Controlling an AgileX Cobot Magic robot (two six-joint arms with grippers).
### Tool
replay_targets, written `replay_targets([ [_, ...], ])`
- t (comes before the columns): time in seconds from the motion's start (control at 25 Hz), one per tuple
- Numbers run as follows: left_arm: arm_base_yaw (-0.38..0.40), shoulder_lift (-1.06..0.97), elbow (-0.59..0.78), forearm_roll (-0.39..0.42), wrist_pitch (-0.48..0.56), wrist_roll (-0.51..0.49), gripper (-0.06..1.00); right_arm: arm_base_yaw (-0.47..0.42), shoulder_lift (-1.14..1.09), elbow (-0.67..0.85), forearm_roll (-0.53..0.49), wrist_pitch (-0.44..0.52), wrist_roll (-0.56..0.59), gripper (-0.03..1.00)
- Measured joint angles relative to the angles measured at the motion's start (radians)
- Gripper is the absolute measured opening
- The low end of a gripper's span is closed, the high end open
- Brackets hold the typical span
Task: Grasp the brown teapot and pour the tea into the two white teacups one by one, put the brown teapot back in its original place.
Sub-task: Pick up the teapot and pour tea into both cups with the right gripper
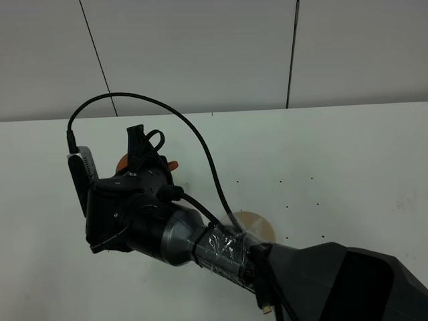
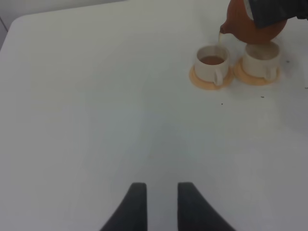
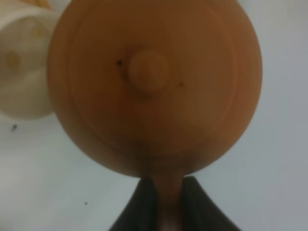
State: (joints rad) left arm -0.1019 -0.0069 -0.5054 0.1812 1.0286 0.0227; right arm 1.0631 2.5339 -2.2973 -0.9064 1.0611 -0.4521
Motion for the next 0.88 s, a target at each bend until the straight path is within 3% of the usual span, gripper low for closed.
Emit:
replay_targets([
  [0.88, 0.000, 0.000, 0.000, 0.000, 0.000, 0.000, 0.23, 0.000, 0.000, 0.000, -0.027, 0.000, 0.000, 0.09],
])
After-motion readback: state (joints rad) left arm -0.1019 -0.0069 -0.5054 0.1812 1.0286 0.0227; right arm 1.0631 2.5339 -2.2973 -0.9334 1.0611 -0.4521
